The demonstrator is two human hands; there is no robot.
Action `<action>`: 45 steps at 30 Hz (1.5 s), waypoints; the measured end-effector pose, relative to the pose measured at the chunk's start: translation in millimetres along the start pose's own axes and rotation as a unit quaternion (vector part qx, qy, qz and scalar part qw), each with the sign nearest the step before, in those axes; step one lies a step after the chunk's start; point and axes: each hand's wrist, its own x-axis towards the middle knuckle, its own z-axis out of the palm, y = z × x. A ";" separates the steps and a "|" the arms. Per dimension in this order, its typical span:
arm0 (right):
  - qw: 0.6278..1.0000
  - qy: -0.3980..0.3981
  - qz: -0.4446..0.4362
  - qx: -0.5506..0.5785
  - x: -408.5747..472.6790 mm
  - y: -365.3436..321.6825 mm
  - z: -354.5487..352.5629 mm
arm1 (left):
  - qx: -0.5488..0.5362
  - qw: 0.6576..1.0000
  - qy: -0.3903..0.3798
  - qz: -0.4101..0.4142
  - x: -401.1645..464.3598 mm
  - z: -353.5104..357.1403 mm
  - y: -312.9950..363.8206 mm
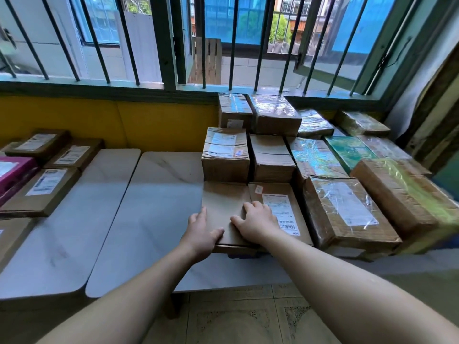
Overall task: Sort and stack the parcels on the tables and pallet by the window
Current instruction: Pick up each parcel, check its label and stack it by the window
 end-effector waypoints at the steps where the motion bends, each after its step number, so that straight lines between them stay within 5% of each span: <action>1: 1.000 0.000 0.002 -0.002 1.0 1.3 -0.8 | 0.001 1.000 -0.008 0.000 0.4 1.3 0.4; 30: 1.000 0.012 -0.015 -0.019 -1.2 26.2 -5.5 | 0.028 0.998 -0.059 -0.020 5.8 22.6 7.9; 45: 0.998 -0.053 -0.003 -0.031 1.9 41.0 -6.5 | 0.082 0.995 -0.043 -0.036 10.0 34.4 7.7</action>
